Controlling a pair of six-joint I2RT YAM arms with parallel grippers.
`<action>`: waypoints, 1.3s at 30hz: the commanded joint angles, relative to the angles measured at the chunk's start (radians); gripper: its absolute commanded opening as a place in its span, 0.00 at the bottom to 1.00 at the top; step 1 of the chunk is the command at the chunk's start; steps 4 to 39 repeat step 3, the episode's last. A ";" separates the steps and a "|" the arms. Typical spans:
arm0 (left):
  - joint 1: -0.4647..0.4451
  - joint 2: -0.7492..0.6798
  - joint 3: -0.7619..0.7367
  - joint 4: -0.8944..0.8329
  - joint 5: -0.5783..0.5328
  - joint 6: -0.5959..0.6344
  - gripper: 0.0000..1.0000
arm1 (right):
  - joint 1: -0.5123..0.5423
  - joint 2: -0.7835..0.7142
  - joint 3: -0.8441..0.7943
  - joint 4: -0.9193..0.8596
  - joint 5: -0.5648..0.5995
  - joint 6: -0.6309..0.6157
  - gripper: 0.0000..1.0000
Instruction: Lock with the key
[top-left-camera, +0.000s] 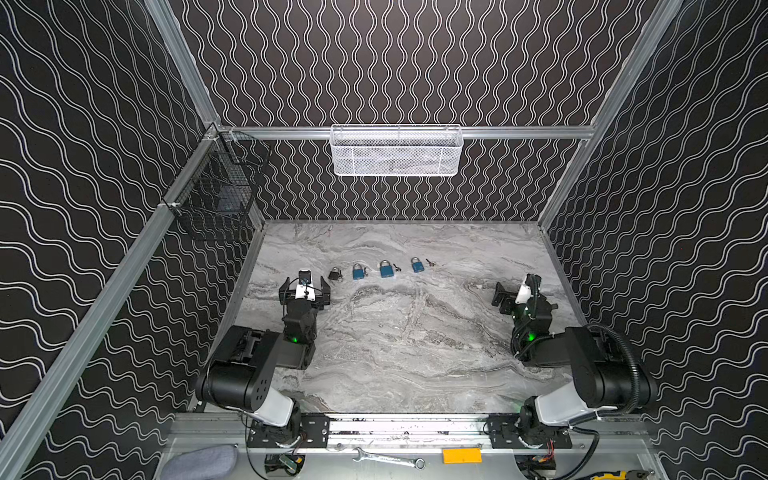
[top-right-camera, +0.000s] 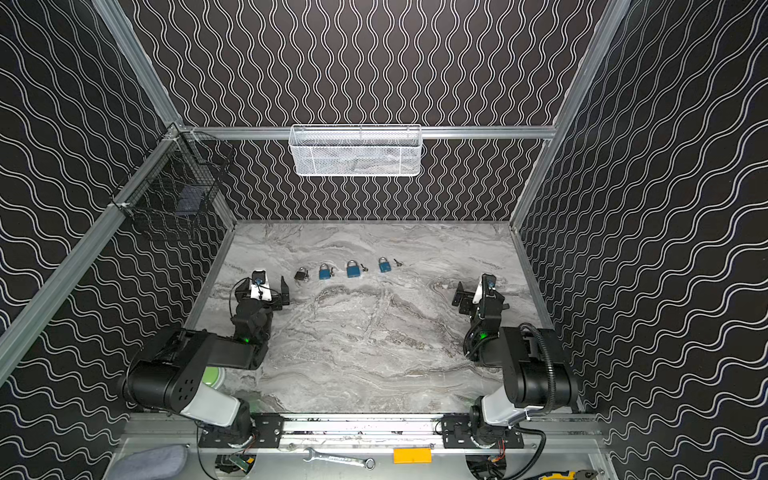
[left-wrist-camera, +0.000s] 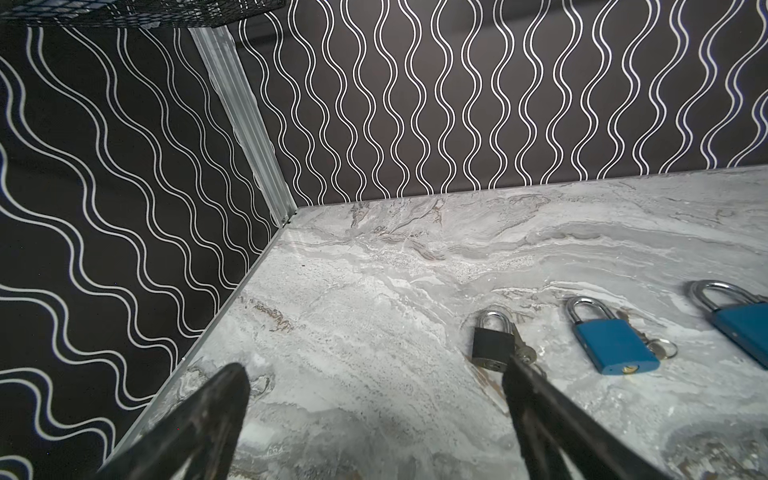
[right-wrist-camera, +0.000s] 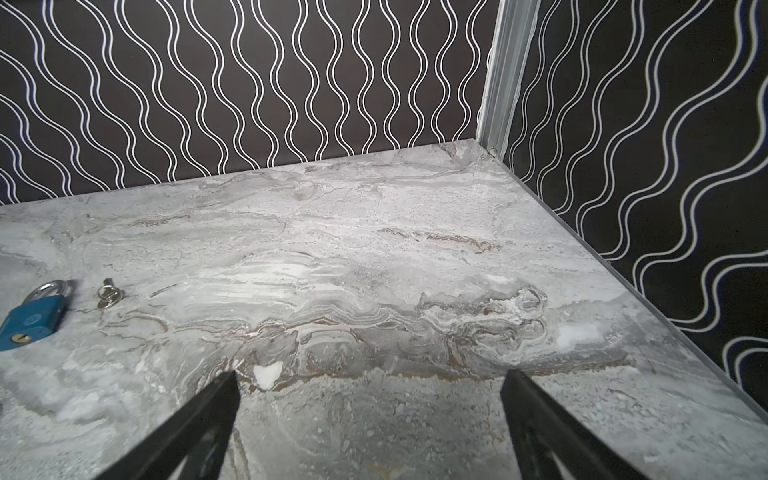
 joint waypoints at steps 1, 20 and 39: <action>0.002 -0.003 0.021 -0.029 -0.009 -0.010 0.99 | 0.001 -0.001 0.000 0.046 -0.008 -0.007 1.00; 0.002 -0.004 0.022 -0.029 -0.009 -0.011 0.99 | 0.001 -0.007 -0.011 0.062 -0.007 -0.012 1.00; 0.002 -0.004 0.022 -0.029 -0.009 -0.011 0.99 | 0.001 -0.007 -0.011 0.062 -0.007 -0.012 1.00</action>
